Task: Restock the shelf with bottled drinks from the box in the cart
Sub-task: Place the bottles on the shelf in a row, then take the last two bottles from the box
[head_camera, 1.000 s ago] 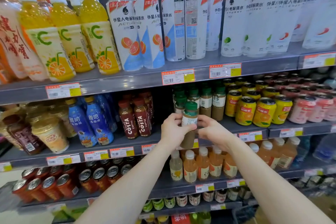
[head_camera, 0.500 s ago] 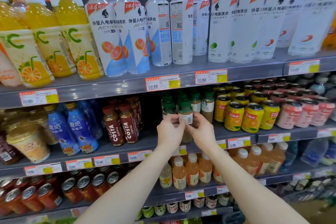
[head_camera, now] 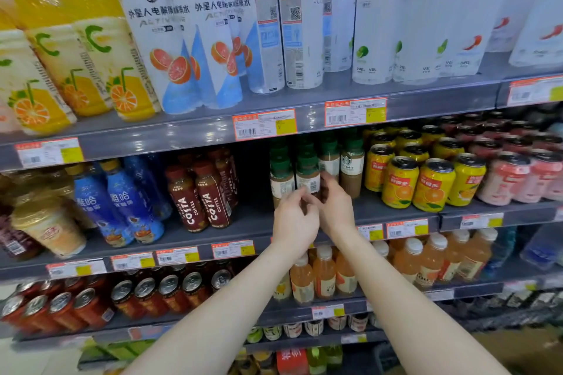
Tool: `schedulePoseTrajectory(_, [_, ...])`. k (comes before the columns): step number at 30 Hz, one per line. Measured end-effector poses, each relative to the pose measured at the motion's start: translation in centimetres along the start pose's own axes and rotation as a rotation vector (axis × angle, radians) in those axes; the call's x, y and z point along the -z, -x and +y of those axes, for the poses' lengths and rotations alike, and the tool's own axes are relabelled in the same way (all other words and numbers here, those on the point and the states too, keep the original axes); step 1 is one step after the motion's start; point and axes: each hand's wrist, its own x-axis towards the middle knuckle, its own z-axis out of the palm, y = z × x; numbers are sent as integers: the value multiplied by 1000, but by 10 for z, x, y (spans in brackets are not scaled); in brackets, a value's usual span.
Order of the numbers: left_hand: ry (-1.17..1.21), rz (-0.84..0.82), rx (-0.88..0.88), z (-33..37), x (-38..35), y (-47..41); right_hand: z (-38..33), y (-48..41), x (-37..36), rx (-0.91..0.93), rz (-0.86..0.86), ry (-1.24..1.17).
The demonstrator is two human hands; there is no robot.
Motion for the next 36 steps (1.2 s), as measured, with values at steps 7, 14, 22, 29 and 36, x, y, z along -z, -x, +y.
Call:
schedulePoseTrajectory(7, [5, -1, 9, 2, -2, 4, 5, -2, 3, -7, -25, -22])
schedulePoseTrajectory(14, [-96, -28, -19, -12, 4, 24, 1, 1, 10, -51, -42, 78])
schedulePoseTrajectory(22, [-539, -226, -230, -35, 30, 94, -4, 81, 49, -47, -36, 176])
schedulePoseTrajectory(29, [-571, -351, -203, -34, 29, 223, 26, 236, 103, -184, -310, 604])
schedulePoseTrajectory(36, [-625, -595, -179, -39, -15, 370, 84, 386, 162, -392, -438, 767])
